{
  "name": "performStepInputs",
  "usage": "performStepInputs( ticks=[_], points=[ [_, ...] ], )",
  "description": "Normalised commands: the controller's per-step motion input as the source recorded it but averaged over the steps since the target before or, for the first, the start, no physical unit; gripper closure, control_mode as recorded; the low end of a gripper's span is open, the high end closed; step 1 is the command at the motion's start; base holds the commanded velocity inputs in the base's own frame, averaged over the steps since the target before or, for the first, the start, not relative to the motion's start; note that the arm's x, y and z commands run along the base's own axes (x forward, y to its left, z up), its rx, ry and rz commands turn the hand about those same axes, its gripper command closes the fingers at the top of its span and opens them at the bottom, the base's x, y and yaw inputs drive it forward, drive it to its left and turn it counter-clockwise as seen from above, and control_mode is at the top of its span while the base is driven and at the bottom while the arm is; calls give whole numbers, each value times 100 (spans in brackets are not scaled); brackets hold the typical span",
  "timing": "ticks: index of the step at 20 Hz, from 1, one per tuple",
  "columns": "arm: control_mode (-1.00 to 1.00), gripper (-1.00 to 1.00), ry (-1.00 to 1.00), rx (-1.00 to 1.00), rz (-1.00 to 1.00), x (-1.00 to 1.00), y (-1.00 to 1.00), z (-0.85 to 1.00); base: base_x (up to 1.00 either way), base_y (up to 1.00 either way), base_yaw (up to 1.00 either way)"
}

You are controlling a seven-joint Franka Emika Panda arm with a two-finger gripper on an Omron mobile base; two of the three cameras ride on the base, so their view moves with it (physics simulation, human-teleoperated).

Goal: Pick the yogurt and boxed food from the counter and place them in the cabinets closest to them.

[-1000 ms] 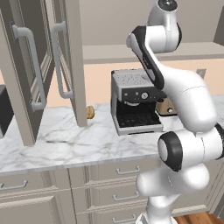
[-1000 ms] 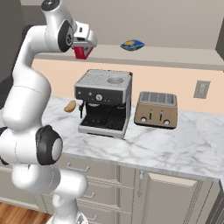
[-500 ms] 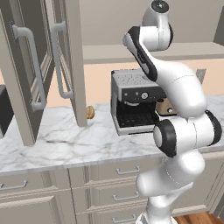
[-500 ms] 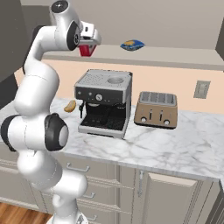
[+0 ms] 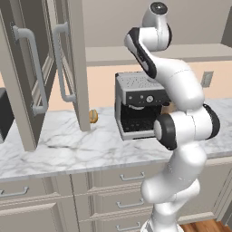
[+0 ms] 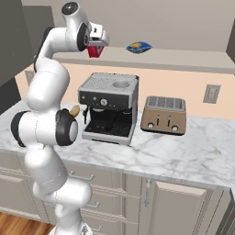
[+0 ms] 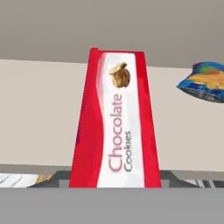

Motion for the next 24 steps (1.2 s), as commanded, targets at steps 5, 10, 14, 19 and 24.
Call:
performStepInputs(
  ticks=[5,10,14,19,24],
  points=[
    [-100,100,0,-1,0,46,0,-3,0,0,0],
    [-100,100,0,-1,0,49,0,0,0,0,0],
    [-100,100,-1,0,0,43,-1,0,0,0,0],
    [-100,-100,0,0,0,5,0,0,0,0,0],
    [-100,-100,0,0,0,2,-1,0,0,0,0]
  ],
)
